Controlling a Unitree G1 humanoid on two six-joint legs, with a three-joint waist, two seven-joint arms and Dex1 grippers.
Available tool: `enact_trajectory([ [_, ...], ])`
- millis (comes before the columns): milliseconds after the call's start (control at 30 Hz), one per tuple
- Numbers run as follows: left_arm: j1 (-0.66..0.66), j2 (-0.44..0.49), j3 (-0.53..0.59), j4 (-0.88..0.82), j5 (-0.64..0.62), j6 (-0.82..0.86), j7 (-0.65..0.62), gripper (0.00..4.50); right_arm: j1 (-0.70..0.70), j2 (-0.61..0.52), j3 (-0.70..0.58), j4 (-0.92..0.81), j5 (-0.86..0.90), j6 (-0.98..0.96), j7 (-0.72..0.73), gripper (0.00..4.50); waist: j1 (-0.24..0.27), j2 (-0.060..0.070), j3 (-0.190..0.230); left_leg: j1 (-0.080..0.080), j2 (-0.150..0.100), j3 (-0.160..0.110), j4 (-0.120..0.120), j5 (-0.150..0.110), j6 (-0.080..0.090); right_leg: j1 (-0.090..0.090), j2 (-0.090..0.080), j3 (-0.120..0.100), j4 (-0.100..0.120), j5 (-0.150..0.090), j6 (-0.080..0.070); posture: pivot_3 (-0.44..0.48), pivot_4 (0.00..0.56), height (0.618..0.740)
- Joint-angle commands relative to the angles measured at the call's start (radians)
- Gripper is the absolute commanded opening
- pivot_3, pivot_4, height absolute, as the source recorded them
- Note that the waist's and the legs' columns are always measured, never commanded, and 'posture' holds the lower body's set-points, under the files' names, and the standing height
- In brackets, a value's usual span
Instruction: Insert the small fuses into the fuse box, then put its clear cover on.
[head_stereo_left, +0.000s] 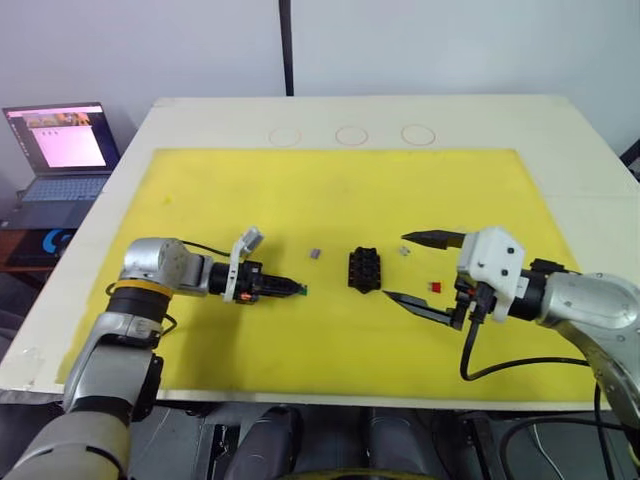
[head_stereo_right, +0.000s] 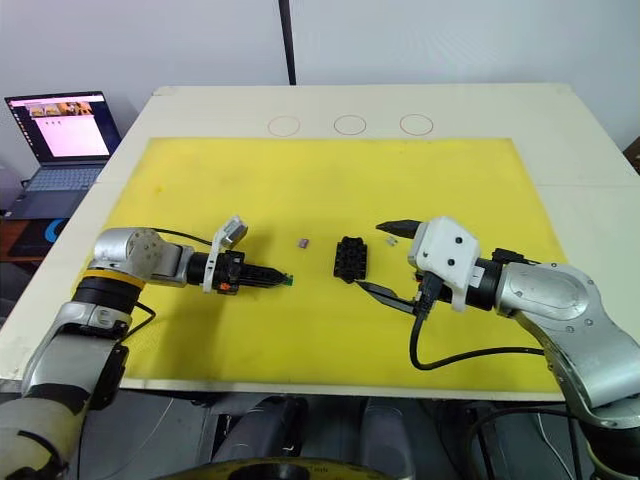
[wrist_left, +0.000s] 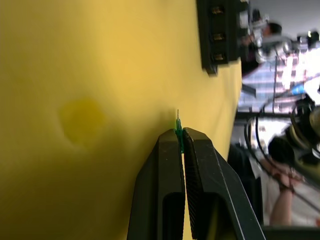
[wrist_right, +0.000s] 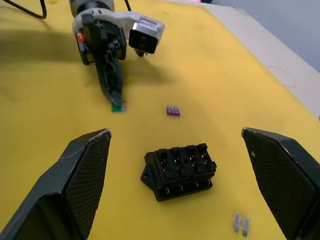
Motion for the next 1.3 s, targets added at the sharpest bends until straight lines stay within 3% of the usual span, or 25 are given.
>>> enact_trajectory([
  [33, -0.135, 0.112, -0.168, 0.025, 0.100, -0.202, -0.340, 0.03, -0.033, 0.007, -0.009, 0.009, 0.011, -0.017, 0.006, 4.50, -0.001, -0.003, 0.002, -0.001, 0.000, 0.000, 0.000, 0.000, 0.000, -0.001, 0.000, 0.000, 0.000, 0.000, 0.000, 0.000, 0.150, 0.740],
  [100, -0.200, 0.153, -0.305, 0.043, 0.143, -0.412, -0.439, 0.03, -0.040, 0.013, 0.004, 0.015, 0.009, -0.020, 0.008, 4.50, 0.003, -0.006, 0.005, -0.002, 0.000, 0.000, 0.000, 0.000, -0.001, -0.002, 0.000, 0.000, 0.000, 0.001, -0.001, 0.000, 0.150, 0.740],
  [267, -0.387, 0.192, -0.715, 0.175, 0.185, -1.007, -0.448, 0.03, -0.035, 0.011, 0.026, -0.021, 0.042, 0.023, 0.014, 4.50, 0.016, -0.005, 0.004, -0.004, 0.000, 0.000, -0.001, -0.001, 0.002, 0.000, -0.001, 0.000, -0.010, 0.001, -0.001, 0.000, 0.150, 0.740],
  [400, -0.547, 0.122, -1.009, 0.298, 0.182, -1.331, -0.448, 0.03, -0.013, 0.010, 0.053, -0.084, 0.049, 0.039, 0.006, 4.50, 0.016, -0.007, 0.006, -0.018, -0.001, -0.001, 0.004, 0.000, 0.001, -0.009, -0.001, -0.001, -0.012, 0.005, 0.003, 0.000, 0.150, 0.740],
  [567, -0.690, -0.003, -1.246, 0.418, 0.155, -1.596, -0.448, 0.03, -0.003, 0.020, 0.061, -0.121, 0.050, 0.066, -0.029, 4.50, 0.014, -0.008, 0.006, -0.020, -0.002, 0.000, 0.005, 0.001, -0.001, -0.011, -0.002, -0.001, -0.013, 0.006, 0.004, 0.000, 0.150, 0.740],
  [900, -0.873, -0.150, -1.480, 0.445, 0.051, -1.868, -0.448, 0.03, 0.051, 0.021, 0.027, -0.165, 0.070, 0.096, -0.079, 4.50, 0.014, -0.009, 0.007, -0.018, -0.002, -0.001, 0.010, -0.003, 0.006, -0.006, -0.001, -0.002, -0.012, 0.006, 0.006, 0.000, 0.150, 0.740],
  [1133, -0.895, -0.214, -1.505, 0.513, 0.089, -1.985, -0.448, 0.03, 0.047, 0.020, 0.034, -0.180, 0.072, 0.107, -0.103, 4.50, 0.007, -0.009, 0.007, -0.017, 0.000, -0.001, 0.011, -0.003, 0.007, -0.006, 0.002, -0.001, -0.010, 0.007, 0.005, 0.000, 0.150, 0.740],
  [1300, -0.882, -0.245, -1.509, 0.577, 0.182, -2.078, -0.448, 0.03, 0.050, 0.020, 0.034, -0.182, 0.071, 0.107, -0.110, 4.50, 0.013, -0.009, 0.007, -0.017, -0.001, -0.001, 0.014, -0.003, 0.007, -0.004, 0.002, -0.001, -0.010, 0.007, 0.005, 0.000, 0.150, 0.740],
])
